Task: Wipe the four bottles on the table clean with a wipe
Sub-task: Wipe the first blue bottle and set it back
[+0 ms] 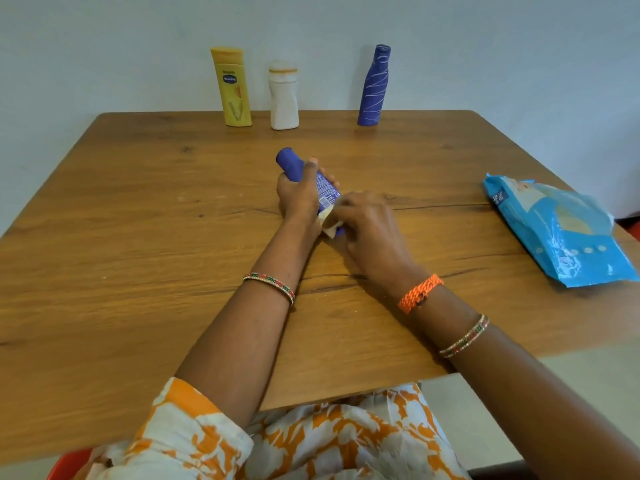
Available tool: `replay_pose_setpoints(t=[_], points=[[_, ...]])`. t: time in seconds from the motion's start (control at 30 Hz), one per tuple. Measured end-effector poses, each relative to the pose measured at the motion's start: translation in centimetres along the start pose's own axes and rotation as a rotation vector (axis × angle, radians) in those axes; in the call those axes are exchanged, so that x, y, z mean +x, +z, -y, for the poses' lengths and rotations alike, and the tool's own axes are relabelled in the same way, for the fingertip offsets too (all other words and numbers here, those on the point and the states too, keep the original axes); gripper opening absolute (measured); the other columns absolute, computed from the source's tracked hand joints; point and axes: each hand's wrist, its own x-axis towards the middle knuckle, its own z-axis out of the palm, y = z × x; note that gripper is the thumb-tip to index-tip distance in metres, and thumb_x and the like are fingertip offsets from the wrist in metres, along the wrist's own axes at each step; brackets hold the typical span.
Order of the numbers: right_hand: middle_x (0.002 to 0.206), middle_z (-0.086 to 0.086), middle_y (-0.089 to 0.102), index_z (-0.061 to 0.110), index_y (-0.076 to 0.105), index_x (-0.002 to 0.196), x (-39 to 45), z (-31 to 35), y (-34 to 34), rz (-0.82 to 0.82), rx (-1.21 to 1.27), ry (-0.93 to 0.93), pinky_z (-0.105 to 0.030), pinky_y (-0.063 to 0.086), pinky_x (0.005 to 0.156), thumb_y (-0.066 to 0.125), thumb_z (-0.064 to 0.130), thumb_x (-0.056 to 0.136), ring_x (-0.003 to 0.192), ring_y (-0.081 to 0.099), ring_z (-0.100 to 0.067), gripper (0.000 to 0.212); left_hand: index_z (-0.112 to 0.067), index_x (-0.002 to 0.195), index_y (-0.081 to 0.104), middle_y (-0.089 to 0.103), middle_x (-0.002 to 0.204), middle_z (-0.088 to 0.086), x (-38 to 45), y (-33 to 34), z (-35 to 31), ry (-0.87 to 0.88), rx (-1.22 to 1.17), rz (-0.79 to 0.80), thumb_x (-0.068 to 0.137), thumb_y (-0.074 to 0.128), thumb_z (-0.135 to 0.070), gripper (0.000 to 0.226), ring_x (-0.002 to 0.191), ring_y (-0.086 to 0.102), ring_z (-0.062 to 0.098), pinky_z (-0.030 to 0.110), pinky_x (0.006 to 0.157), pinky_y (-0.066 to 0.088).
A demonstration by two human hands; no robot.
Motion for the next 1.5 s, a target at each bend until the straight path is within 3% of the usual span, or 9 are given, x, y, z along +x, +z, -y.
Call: replay_pose_setpoints(t=[0.17, 0.33, 0.53, 0.7, 0.9, 1.17, 1.23, 1.33, 1.5], points=[[0.090, 0.000, 0.065, 0.015, 0.073, 0.081, -0.5, -1.2, -1.6, 0.019, 0.112, -0.049, -0.029, 0.044, 0.074, 0.066, 0.013, 0.073, 0.087, 0.057, -0.019, 0.011, -0.002, 0.096, 0.046, 0.055, 0.062, 0.014, -0.2, 0.4, 0.1, -0.066, -0.057, 0.016, 0.091, 0.060, -0.012, 0.018, 0.046, 0.056, 0.024, 0.031, 0.049, 0.051], [0.100, -0.003, 0.061, 0.015, 0.069, 0.095, 0.3, -1.4, -2.0, -0.158, 0.195, 0.107, -0.036, 0.051, 0.077, 0.062, -0.008, 0.079, 0.095, 0.057, -0.017, 0.029, -0.006, 0.104, 0.045, 0.055, 0.066, 0.012, 0.2, 0.0, -0.8, -0.236, -0.303, -0.029, 0.089, 0.061, -0.018, 0.025, 0.055, 0.058, 0.026, 0.034, 0.053, 0.053], [0.100, -0.008, 0.061, 0.008, 0.067, 0.095, -1.1, 0.4, -2.0, -0.022, 0.013, -0.263, -0.025, 0.045, 0.080, 0.053, 0.023, 0.083, 0.097, 0.053, -0.016, 0.024, -0.005, 0.075, 0.050, 0.057, 0.057, 0.006, -1.0, 0.1, -2.4, -0.326, -0.468, 0.013, 0.091, 0.053, -0.022, 0.023, 0.046, 0.059, 0.018, 0.025, 0.050, 0.053], [0.087, -0.001, 0.062, 0.011, 0.064, 0.082, -0.2, 0.3, -2.0, -0.351, 0.435, 0.146, -0.024, 0.049, 0.069, 0.058, -0.015, 0.075, 0.083, 0.060, -0.009, 0.028, -0.009, 0.073, 0.050, 0.062, 0.068, 0.005, -1.7, -0.3, -3.0, -0.294, -0.441, 0.186, 0.088, 0.052, -0.024, 0.021, 0.060, 0.063, 0.018, 0.027, 0.063, 0.054], [0.090, 0.000, 0.065, 0.016, 0.063, 0.084, -0.2, 2.1, -1.9, -0.249, 0.875, 0.294, -0.021, 0.050, 0.076, 0.060, -0.010, 0.083, 0.087, 0.063, -0.009, 0.026, -0.006, 0.078, 0.054, 0.068, 0.079, 0.011, -1.8, -0.9, -3.0, -0.227, -0.337, 0.371, 0.088, 0.040, -0.035, 0.034, 0.070, 0.065, 0.027, 0.033, 0.071, 0.050], [0.093, -0.005, 0.063, 0.007, 0.064, 0.086, 1.1, 2.4, -1.6, -0.304, 0.369, 0.089, -0.012, 0.041, 0.072, 0.055, -0.017, 0.075, 0.085, 0.059, -0.010, 0.028, -0.006, 0.084, 0.071, 0.065, 0.070, 0.007, -2.2, -0.1, -2.3, -0.326, -0.183, 0.532, 0.097, 0.011, -0.060, 0.081, 0.057, 0.063, 0.015, 0.023, 0.056, 0.053], [0.096, -0.005, 0.061, 0.008, 0.064, 0.089, 1.9, 1.4, -1.9, -0.320, 0.263, 0.114, -0.018, 0.044, 0.075, 0.054, -0.015, 0.077, 0.089, 0.057, -0.016, 0.028, -0.010, 0.073, 0.071, 0.064, 0.062, 0.006, -2.5, 0.3, -2.0, -0.372, -0.084, 0.492, 0.097, 0.019, -0.059, 0.076, 0.055, 0.063, 0.015, 0.024, 0.057, 0.053], [0.096, -0.006, 0.059, 0.009, 0.064, 0.093, 2.8, 0.0, -2.5, -0.292, 0.123, 0.094, -0.030, 0.049, 0.073, 0.059, -0.009, 0.080, 0.087, 0.056, -0.021, 0.022, -0.011, 0.087, 0.059, 0.065, 0.067, 0.005, -3.0, 0.4, -1.9, -0.451, -0.001, 0.508, 0.098, 0.030, -0.055, 0.054, 0.059, 0.063, 0.015, 0.025, 0.059, 0.054], [0.092, -0.011, 0.059, 0.006, 0.065, 0.089, 3.4, -0.4, -2.7, -0.213, -0.043, -0.033, -0.043, 0.049, 0.065, 0.062, -0.007, 0.079, 0.081, 0.055, -0.026, 0.017, -0.011, 0.096, 0.061, 0.067, 0.078, 0.008, -2.7, -0.1, -2.4, -0.439, -0.023, 0.495, 0.093, 0.021, -0.066, 0.068, 0.068, 0.066, 0.019, 0.029, 0.065, 0.054]])
